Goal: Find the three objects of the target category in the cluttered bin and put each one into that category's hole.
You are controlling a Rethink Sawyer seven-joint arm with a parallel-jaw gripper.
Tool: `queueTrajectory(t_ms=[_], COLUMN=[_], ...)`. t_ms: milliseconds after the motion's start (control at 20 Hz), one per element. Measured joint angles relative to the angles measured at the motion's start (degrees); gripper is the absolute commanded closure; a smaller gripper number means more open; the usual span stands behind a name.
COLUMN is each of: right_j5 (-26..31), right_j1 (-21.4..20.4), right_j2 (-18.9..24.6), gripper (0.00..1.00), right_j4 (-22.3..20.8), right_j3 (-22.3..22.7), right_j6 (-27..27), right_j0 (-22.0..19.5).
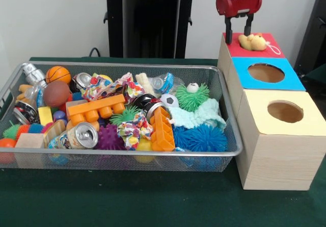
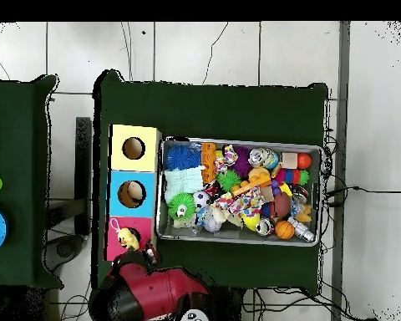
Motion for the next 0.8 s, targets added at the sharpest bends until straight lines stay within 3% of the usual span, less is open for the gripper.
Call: queueTrajectory(t_ms=[400,800], right_j5=[5.71,6.97], right_j1=[-0.23,-0.97], right_j2=[3.22,7.63], gripper=[0.00,0.00], right_j4=[3.33,5.69], right_j3=[-0.97,-3.15], right_j6=[0.00,0.00], right_j0=[-3.09,-5.25])
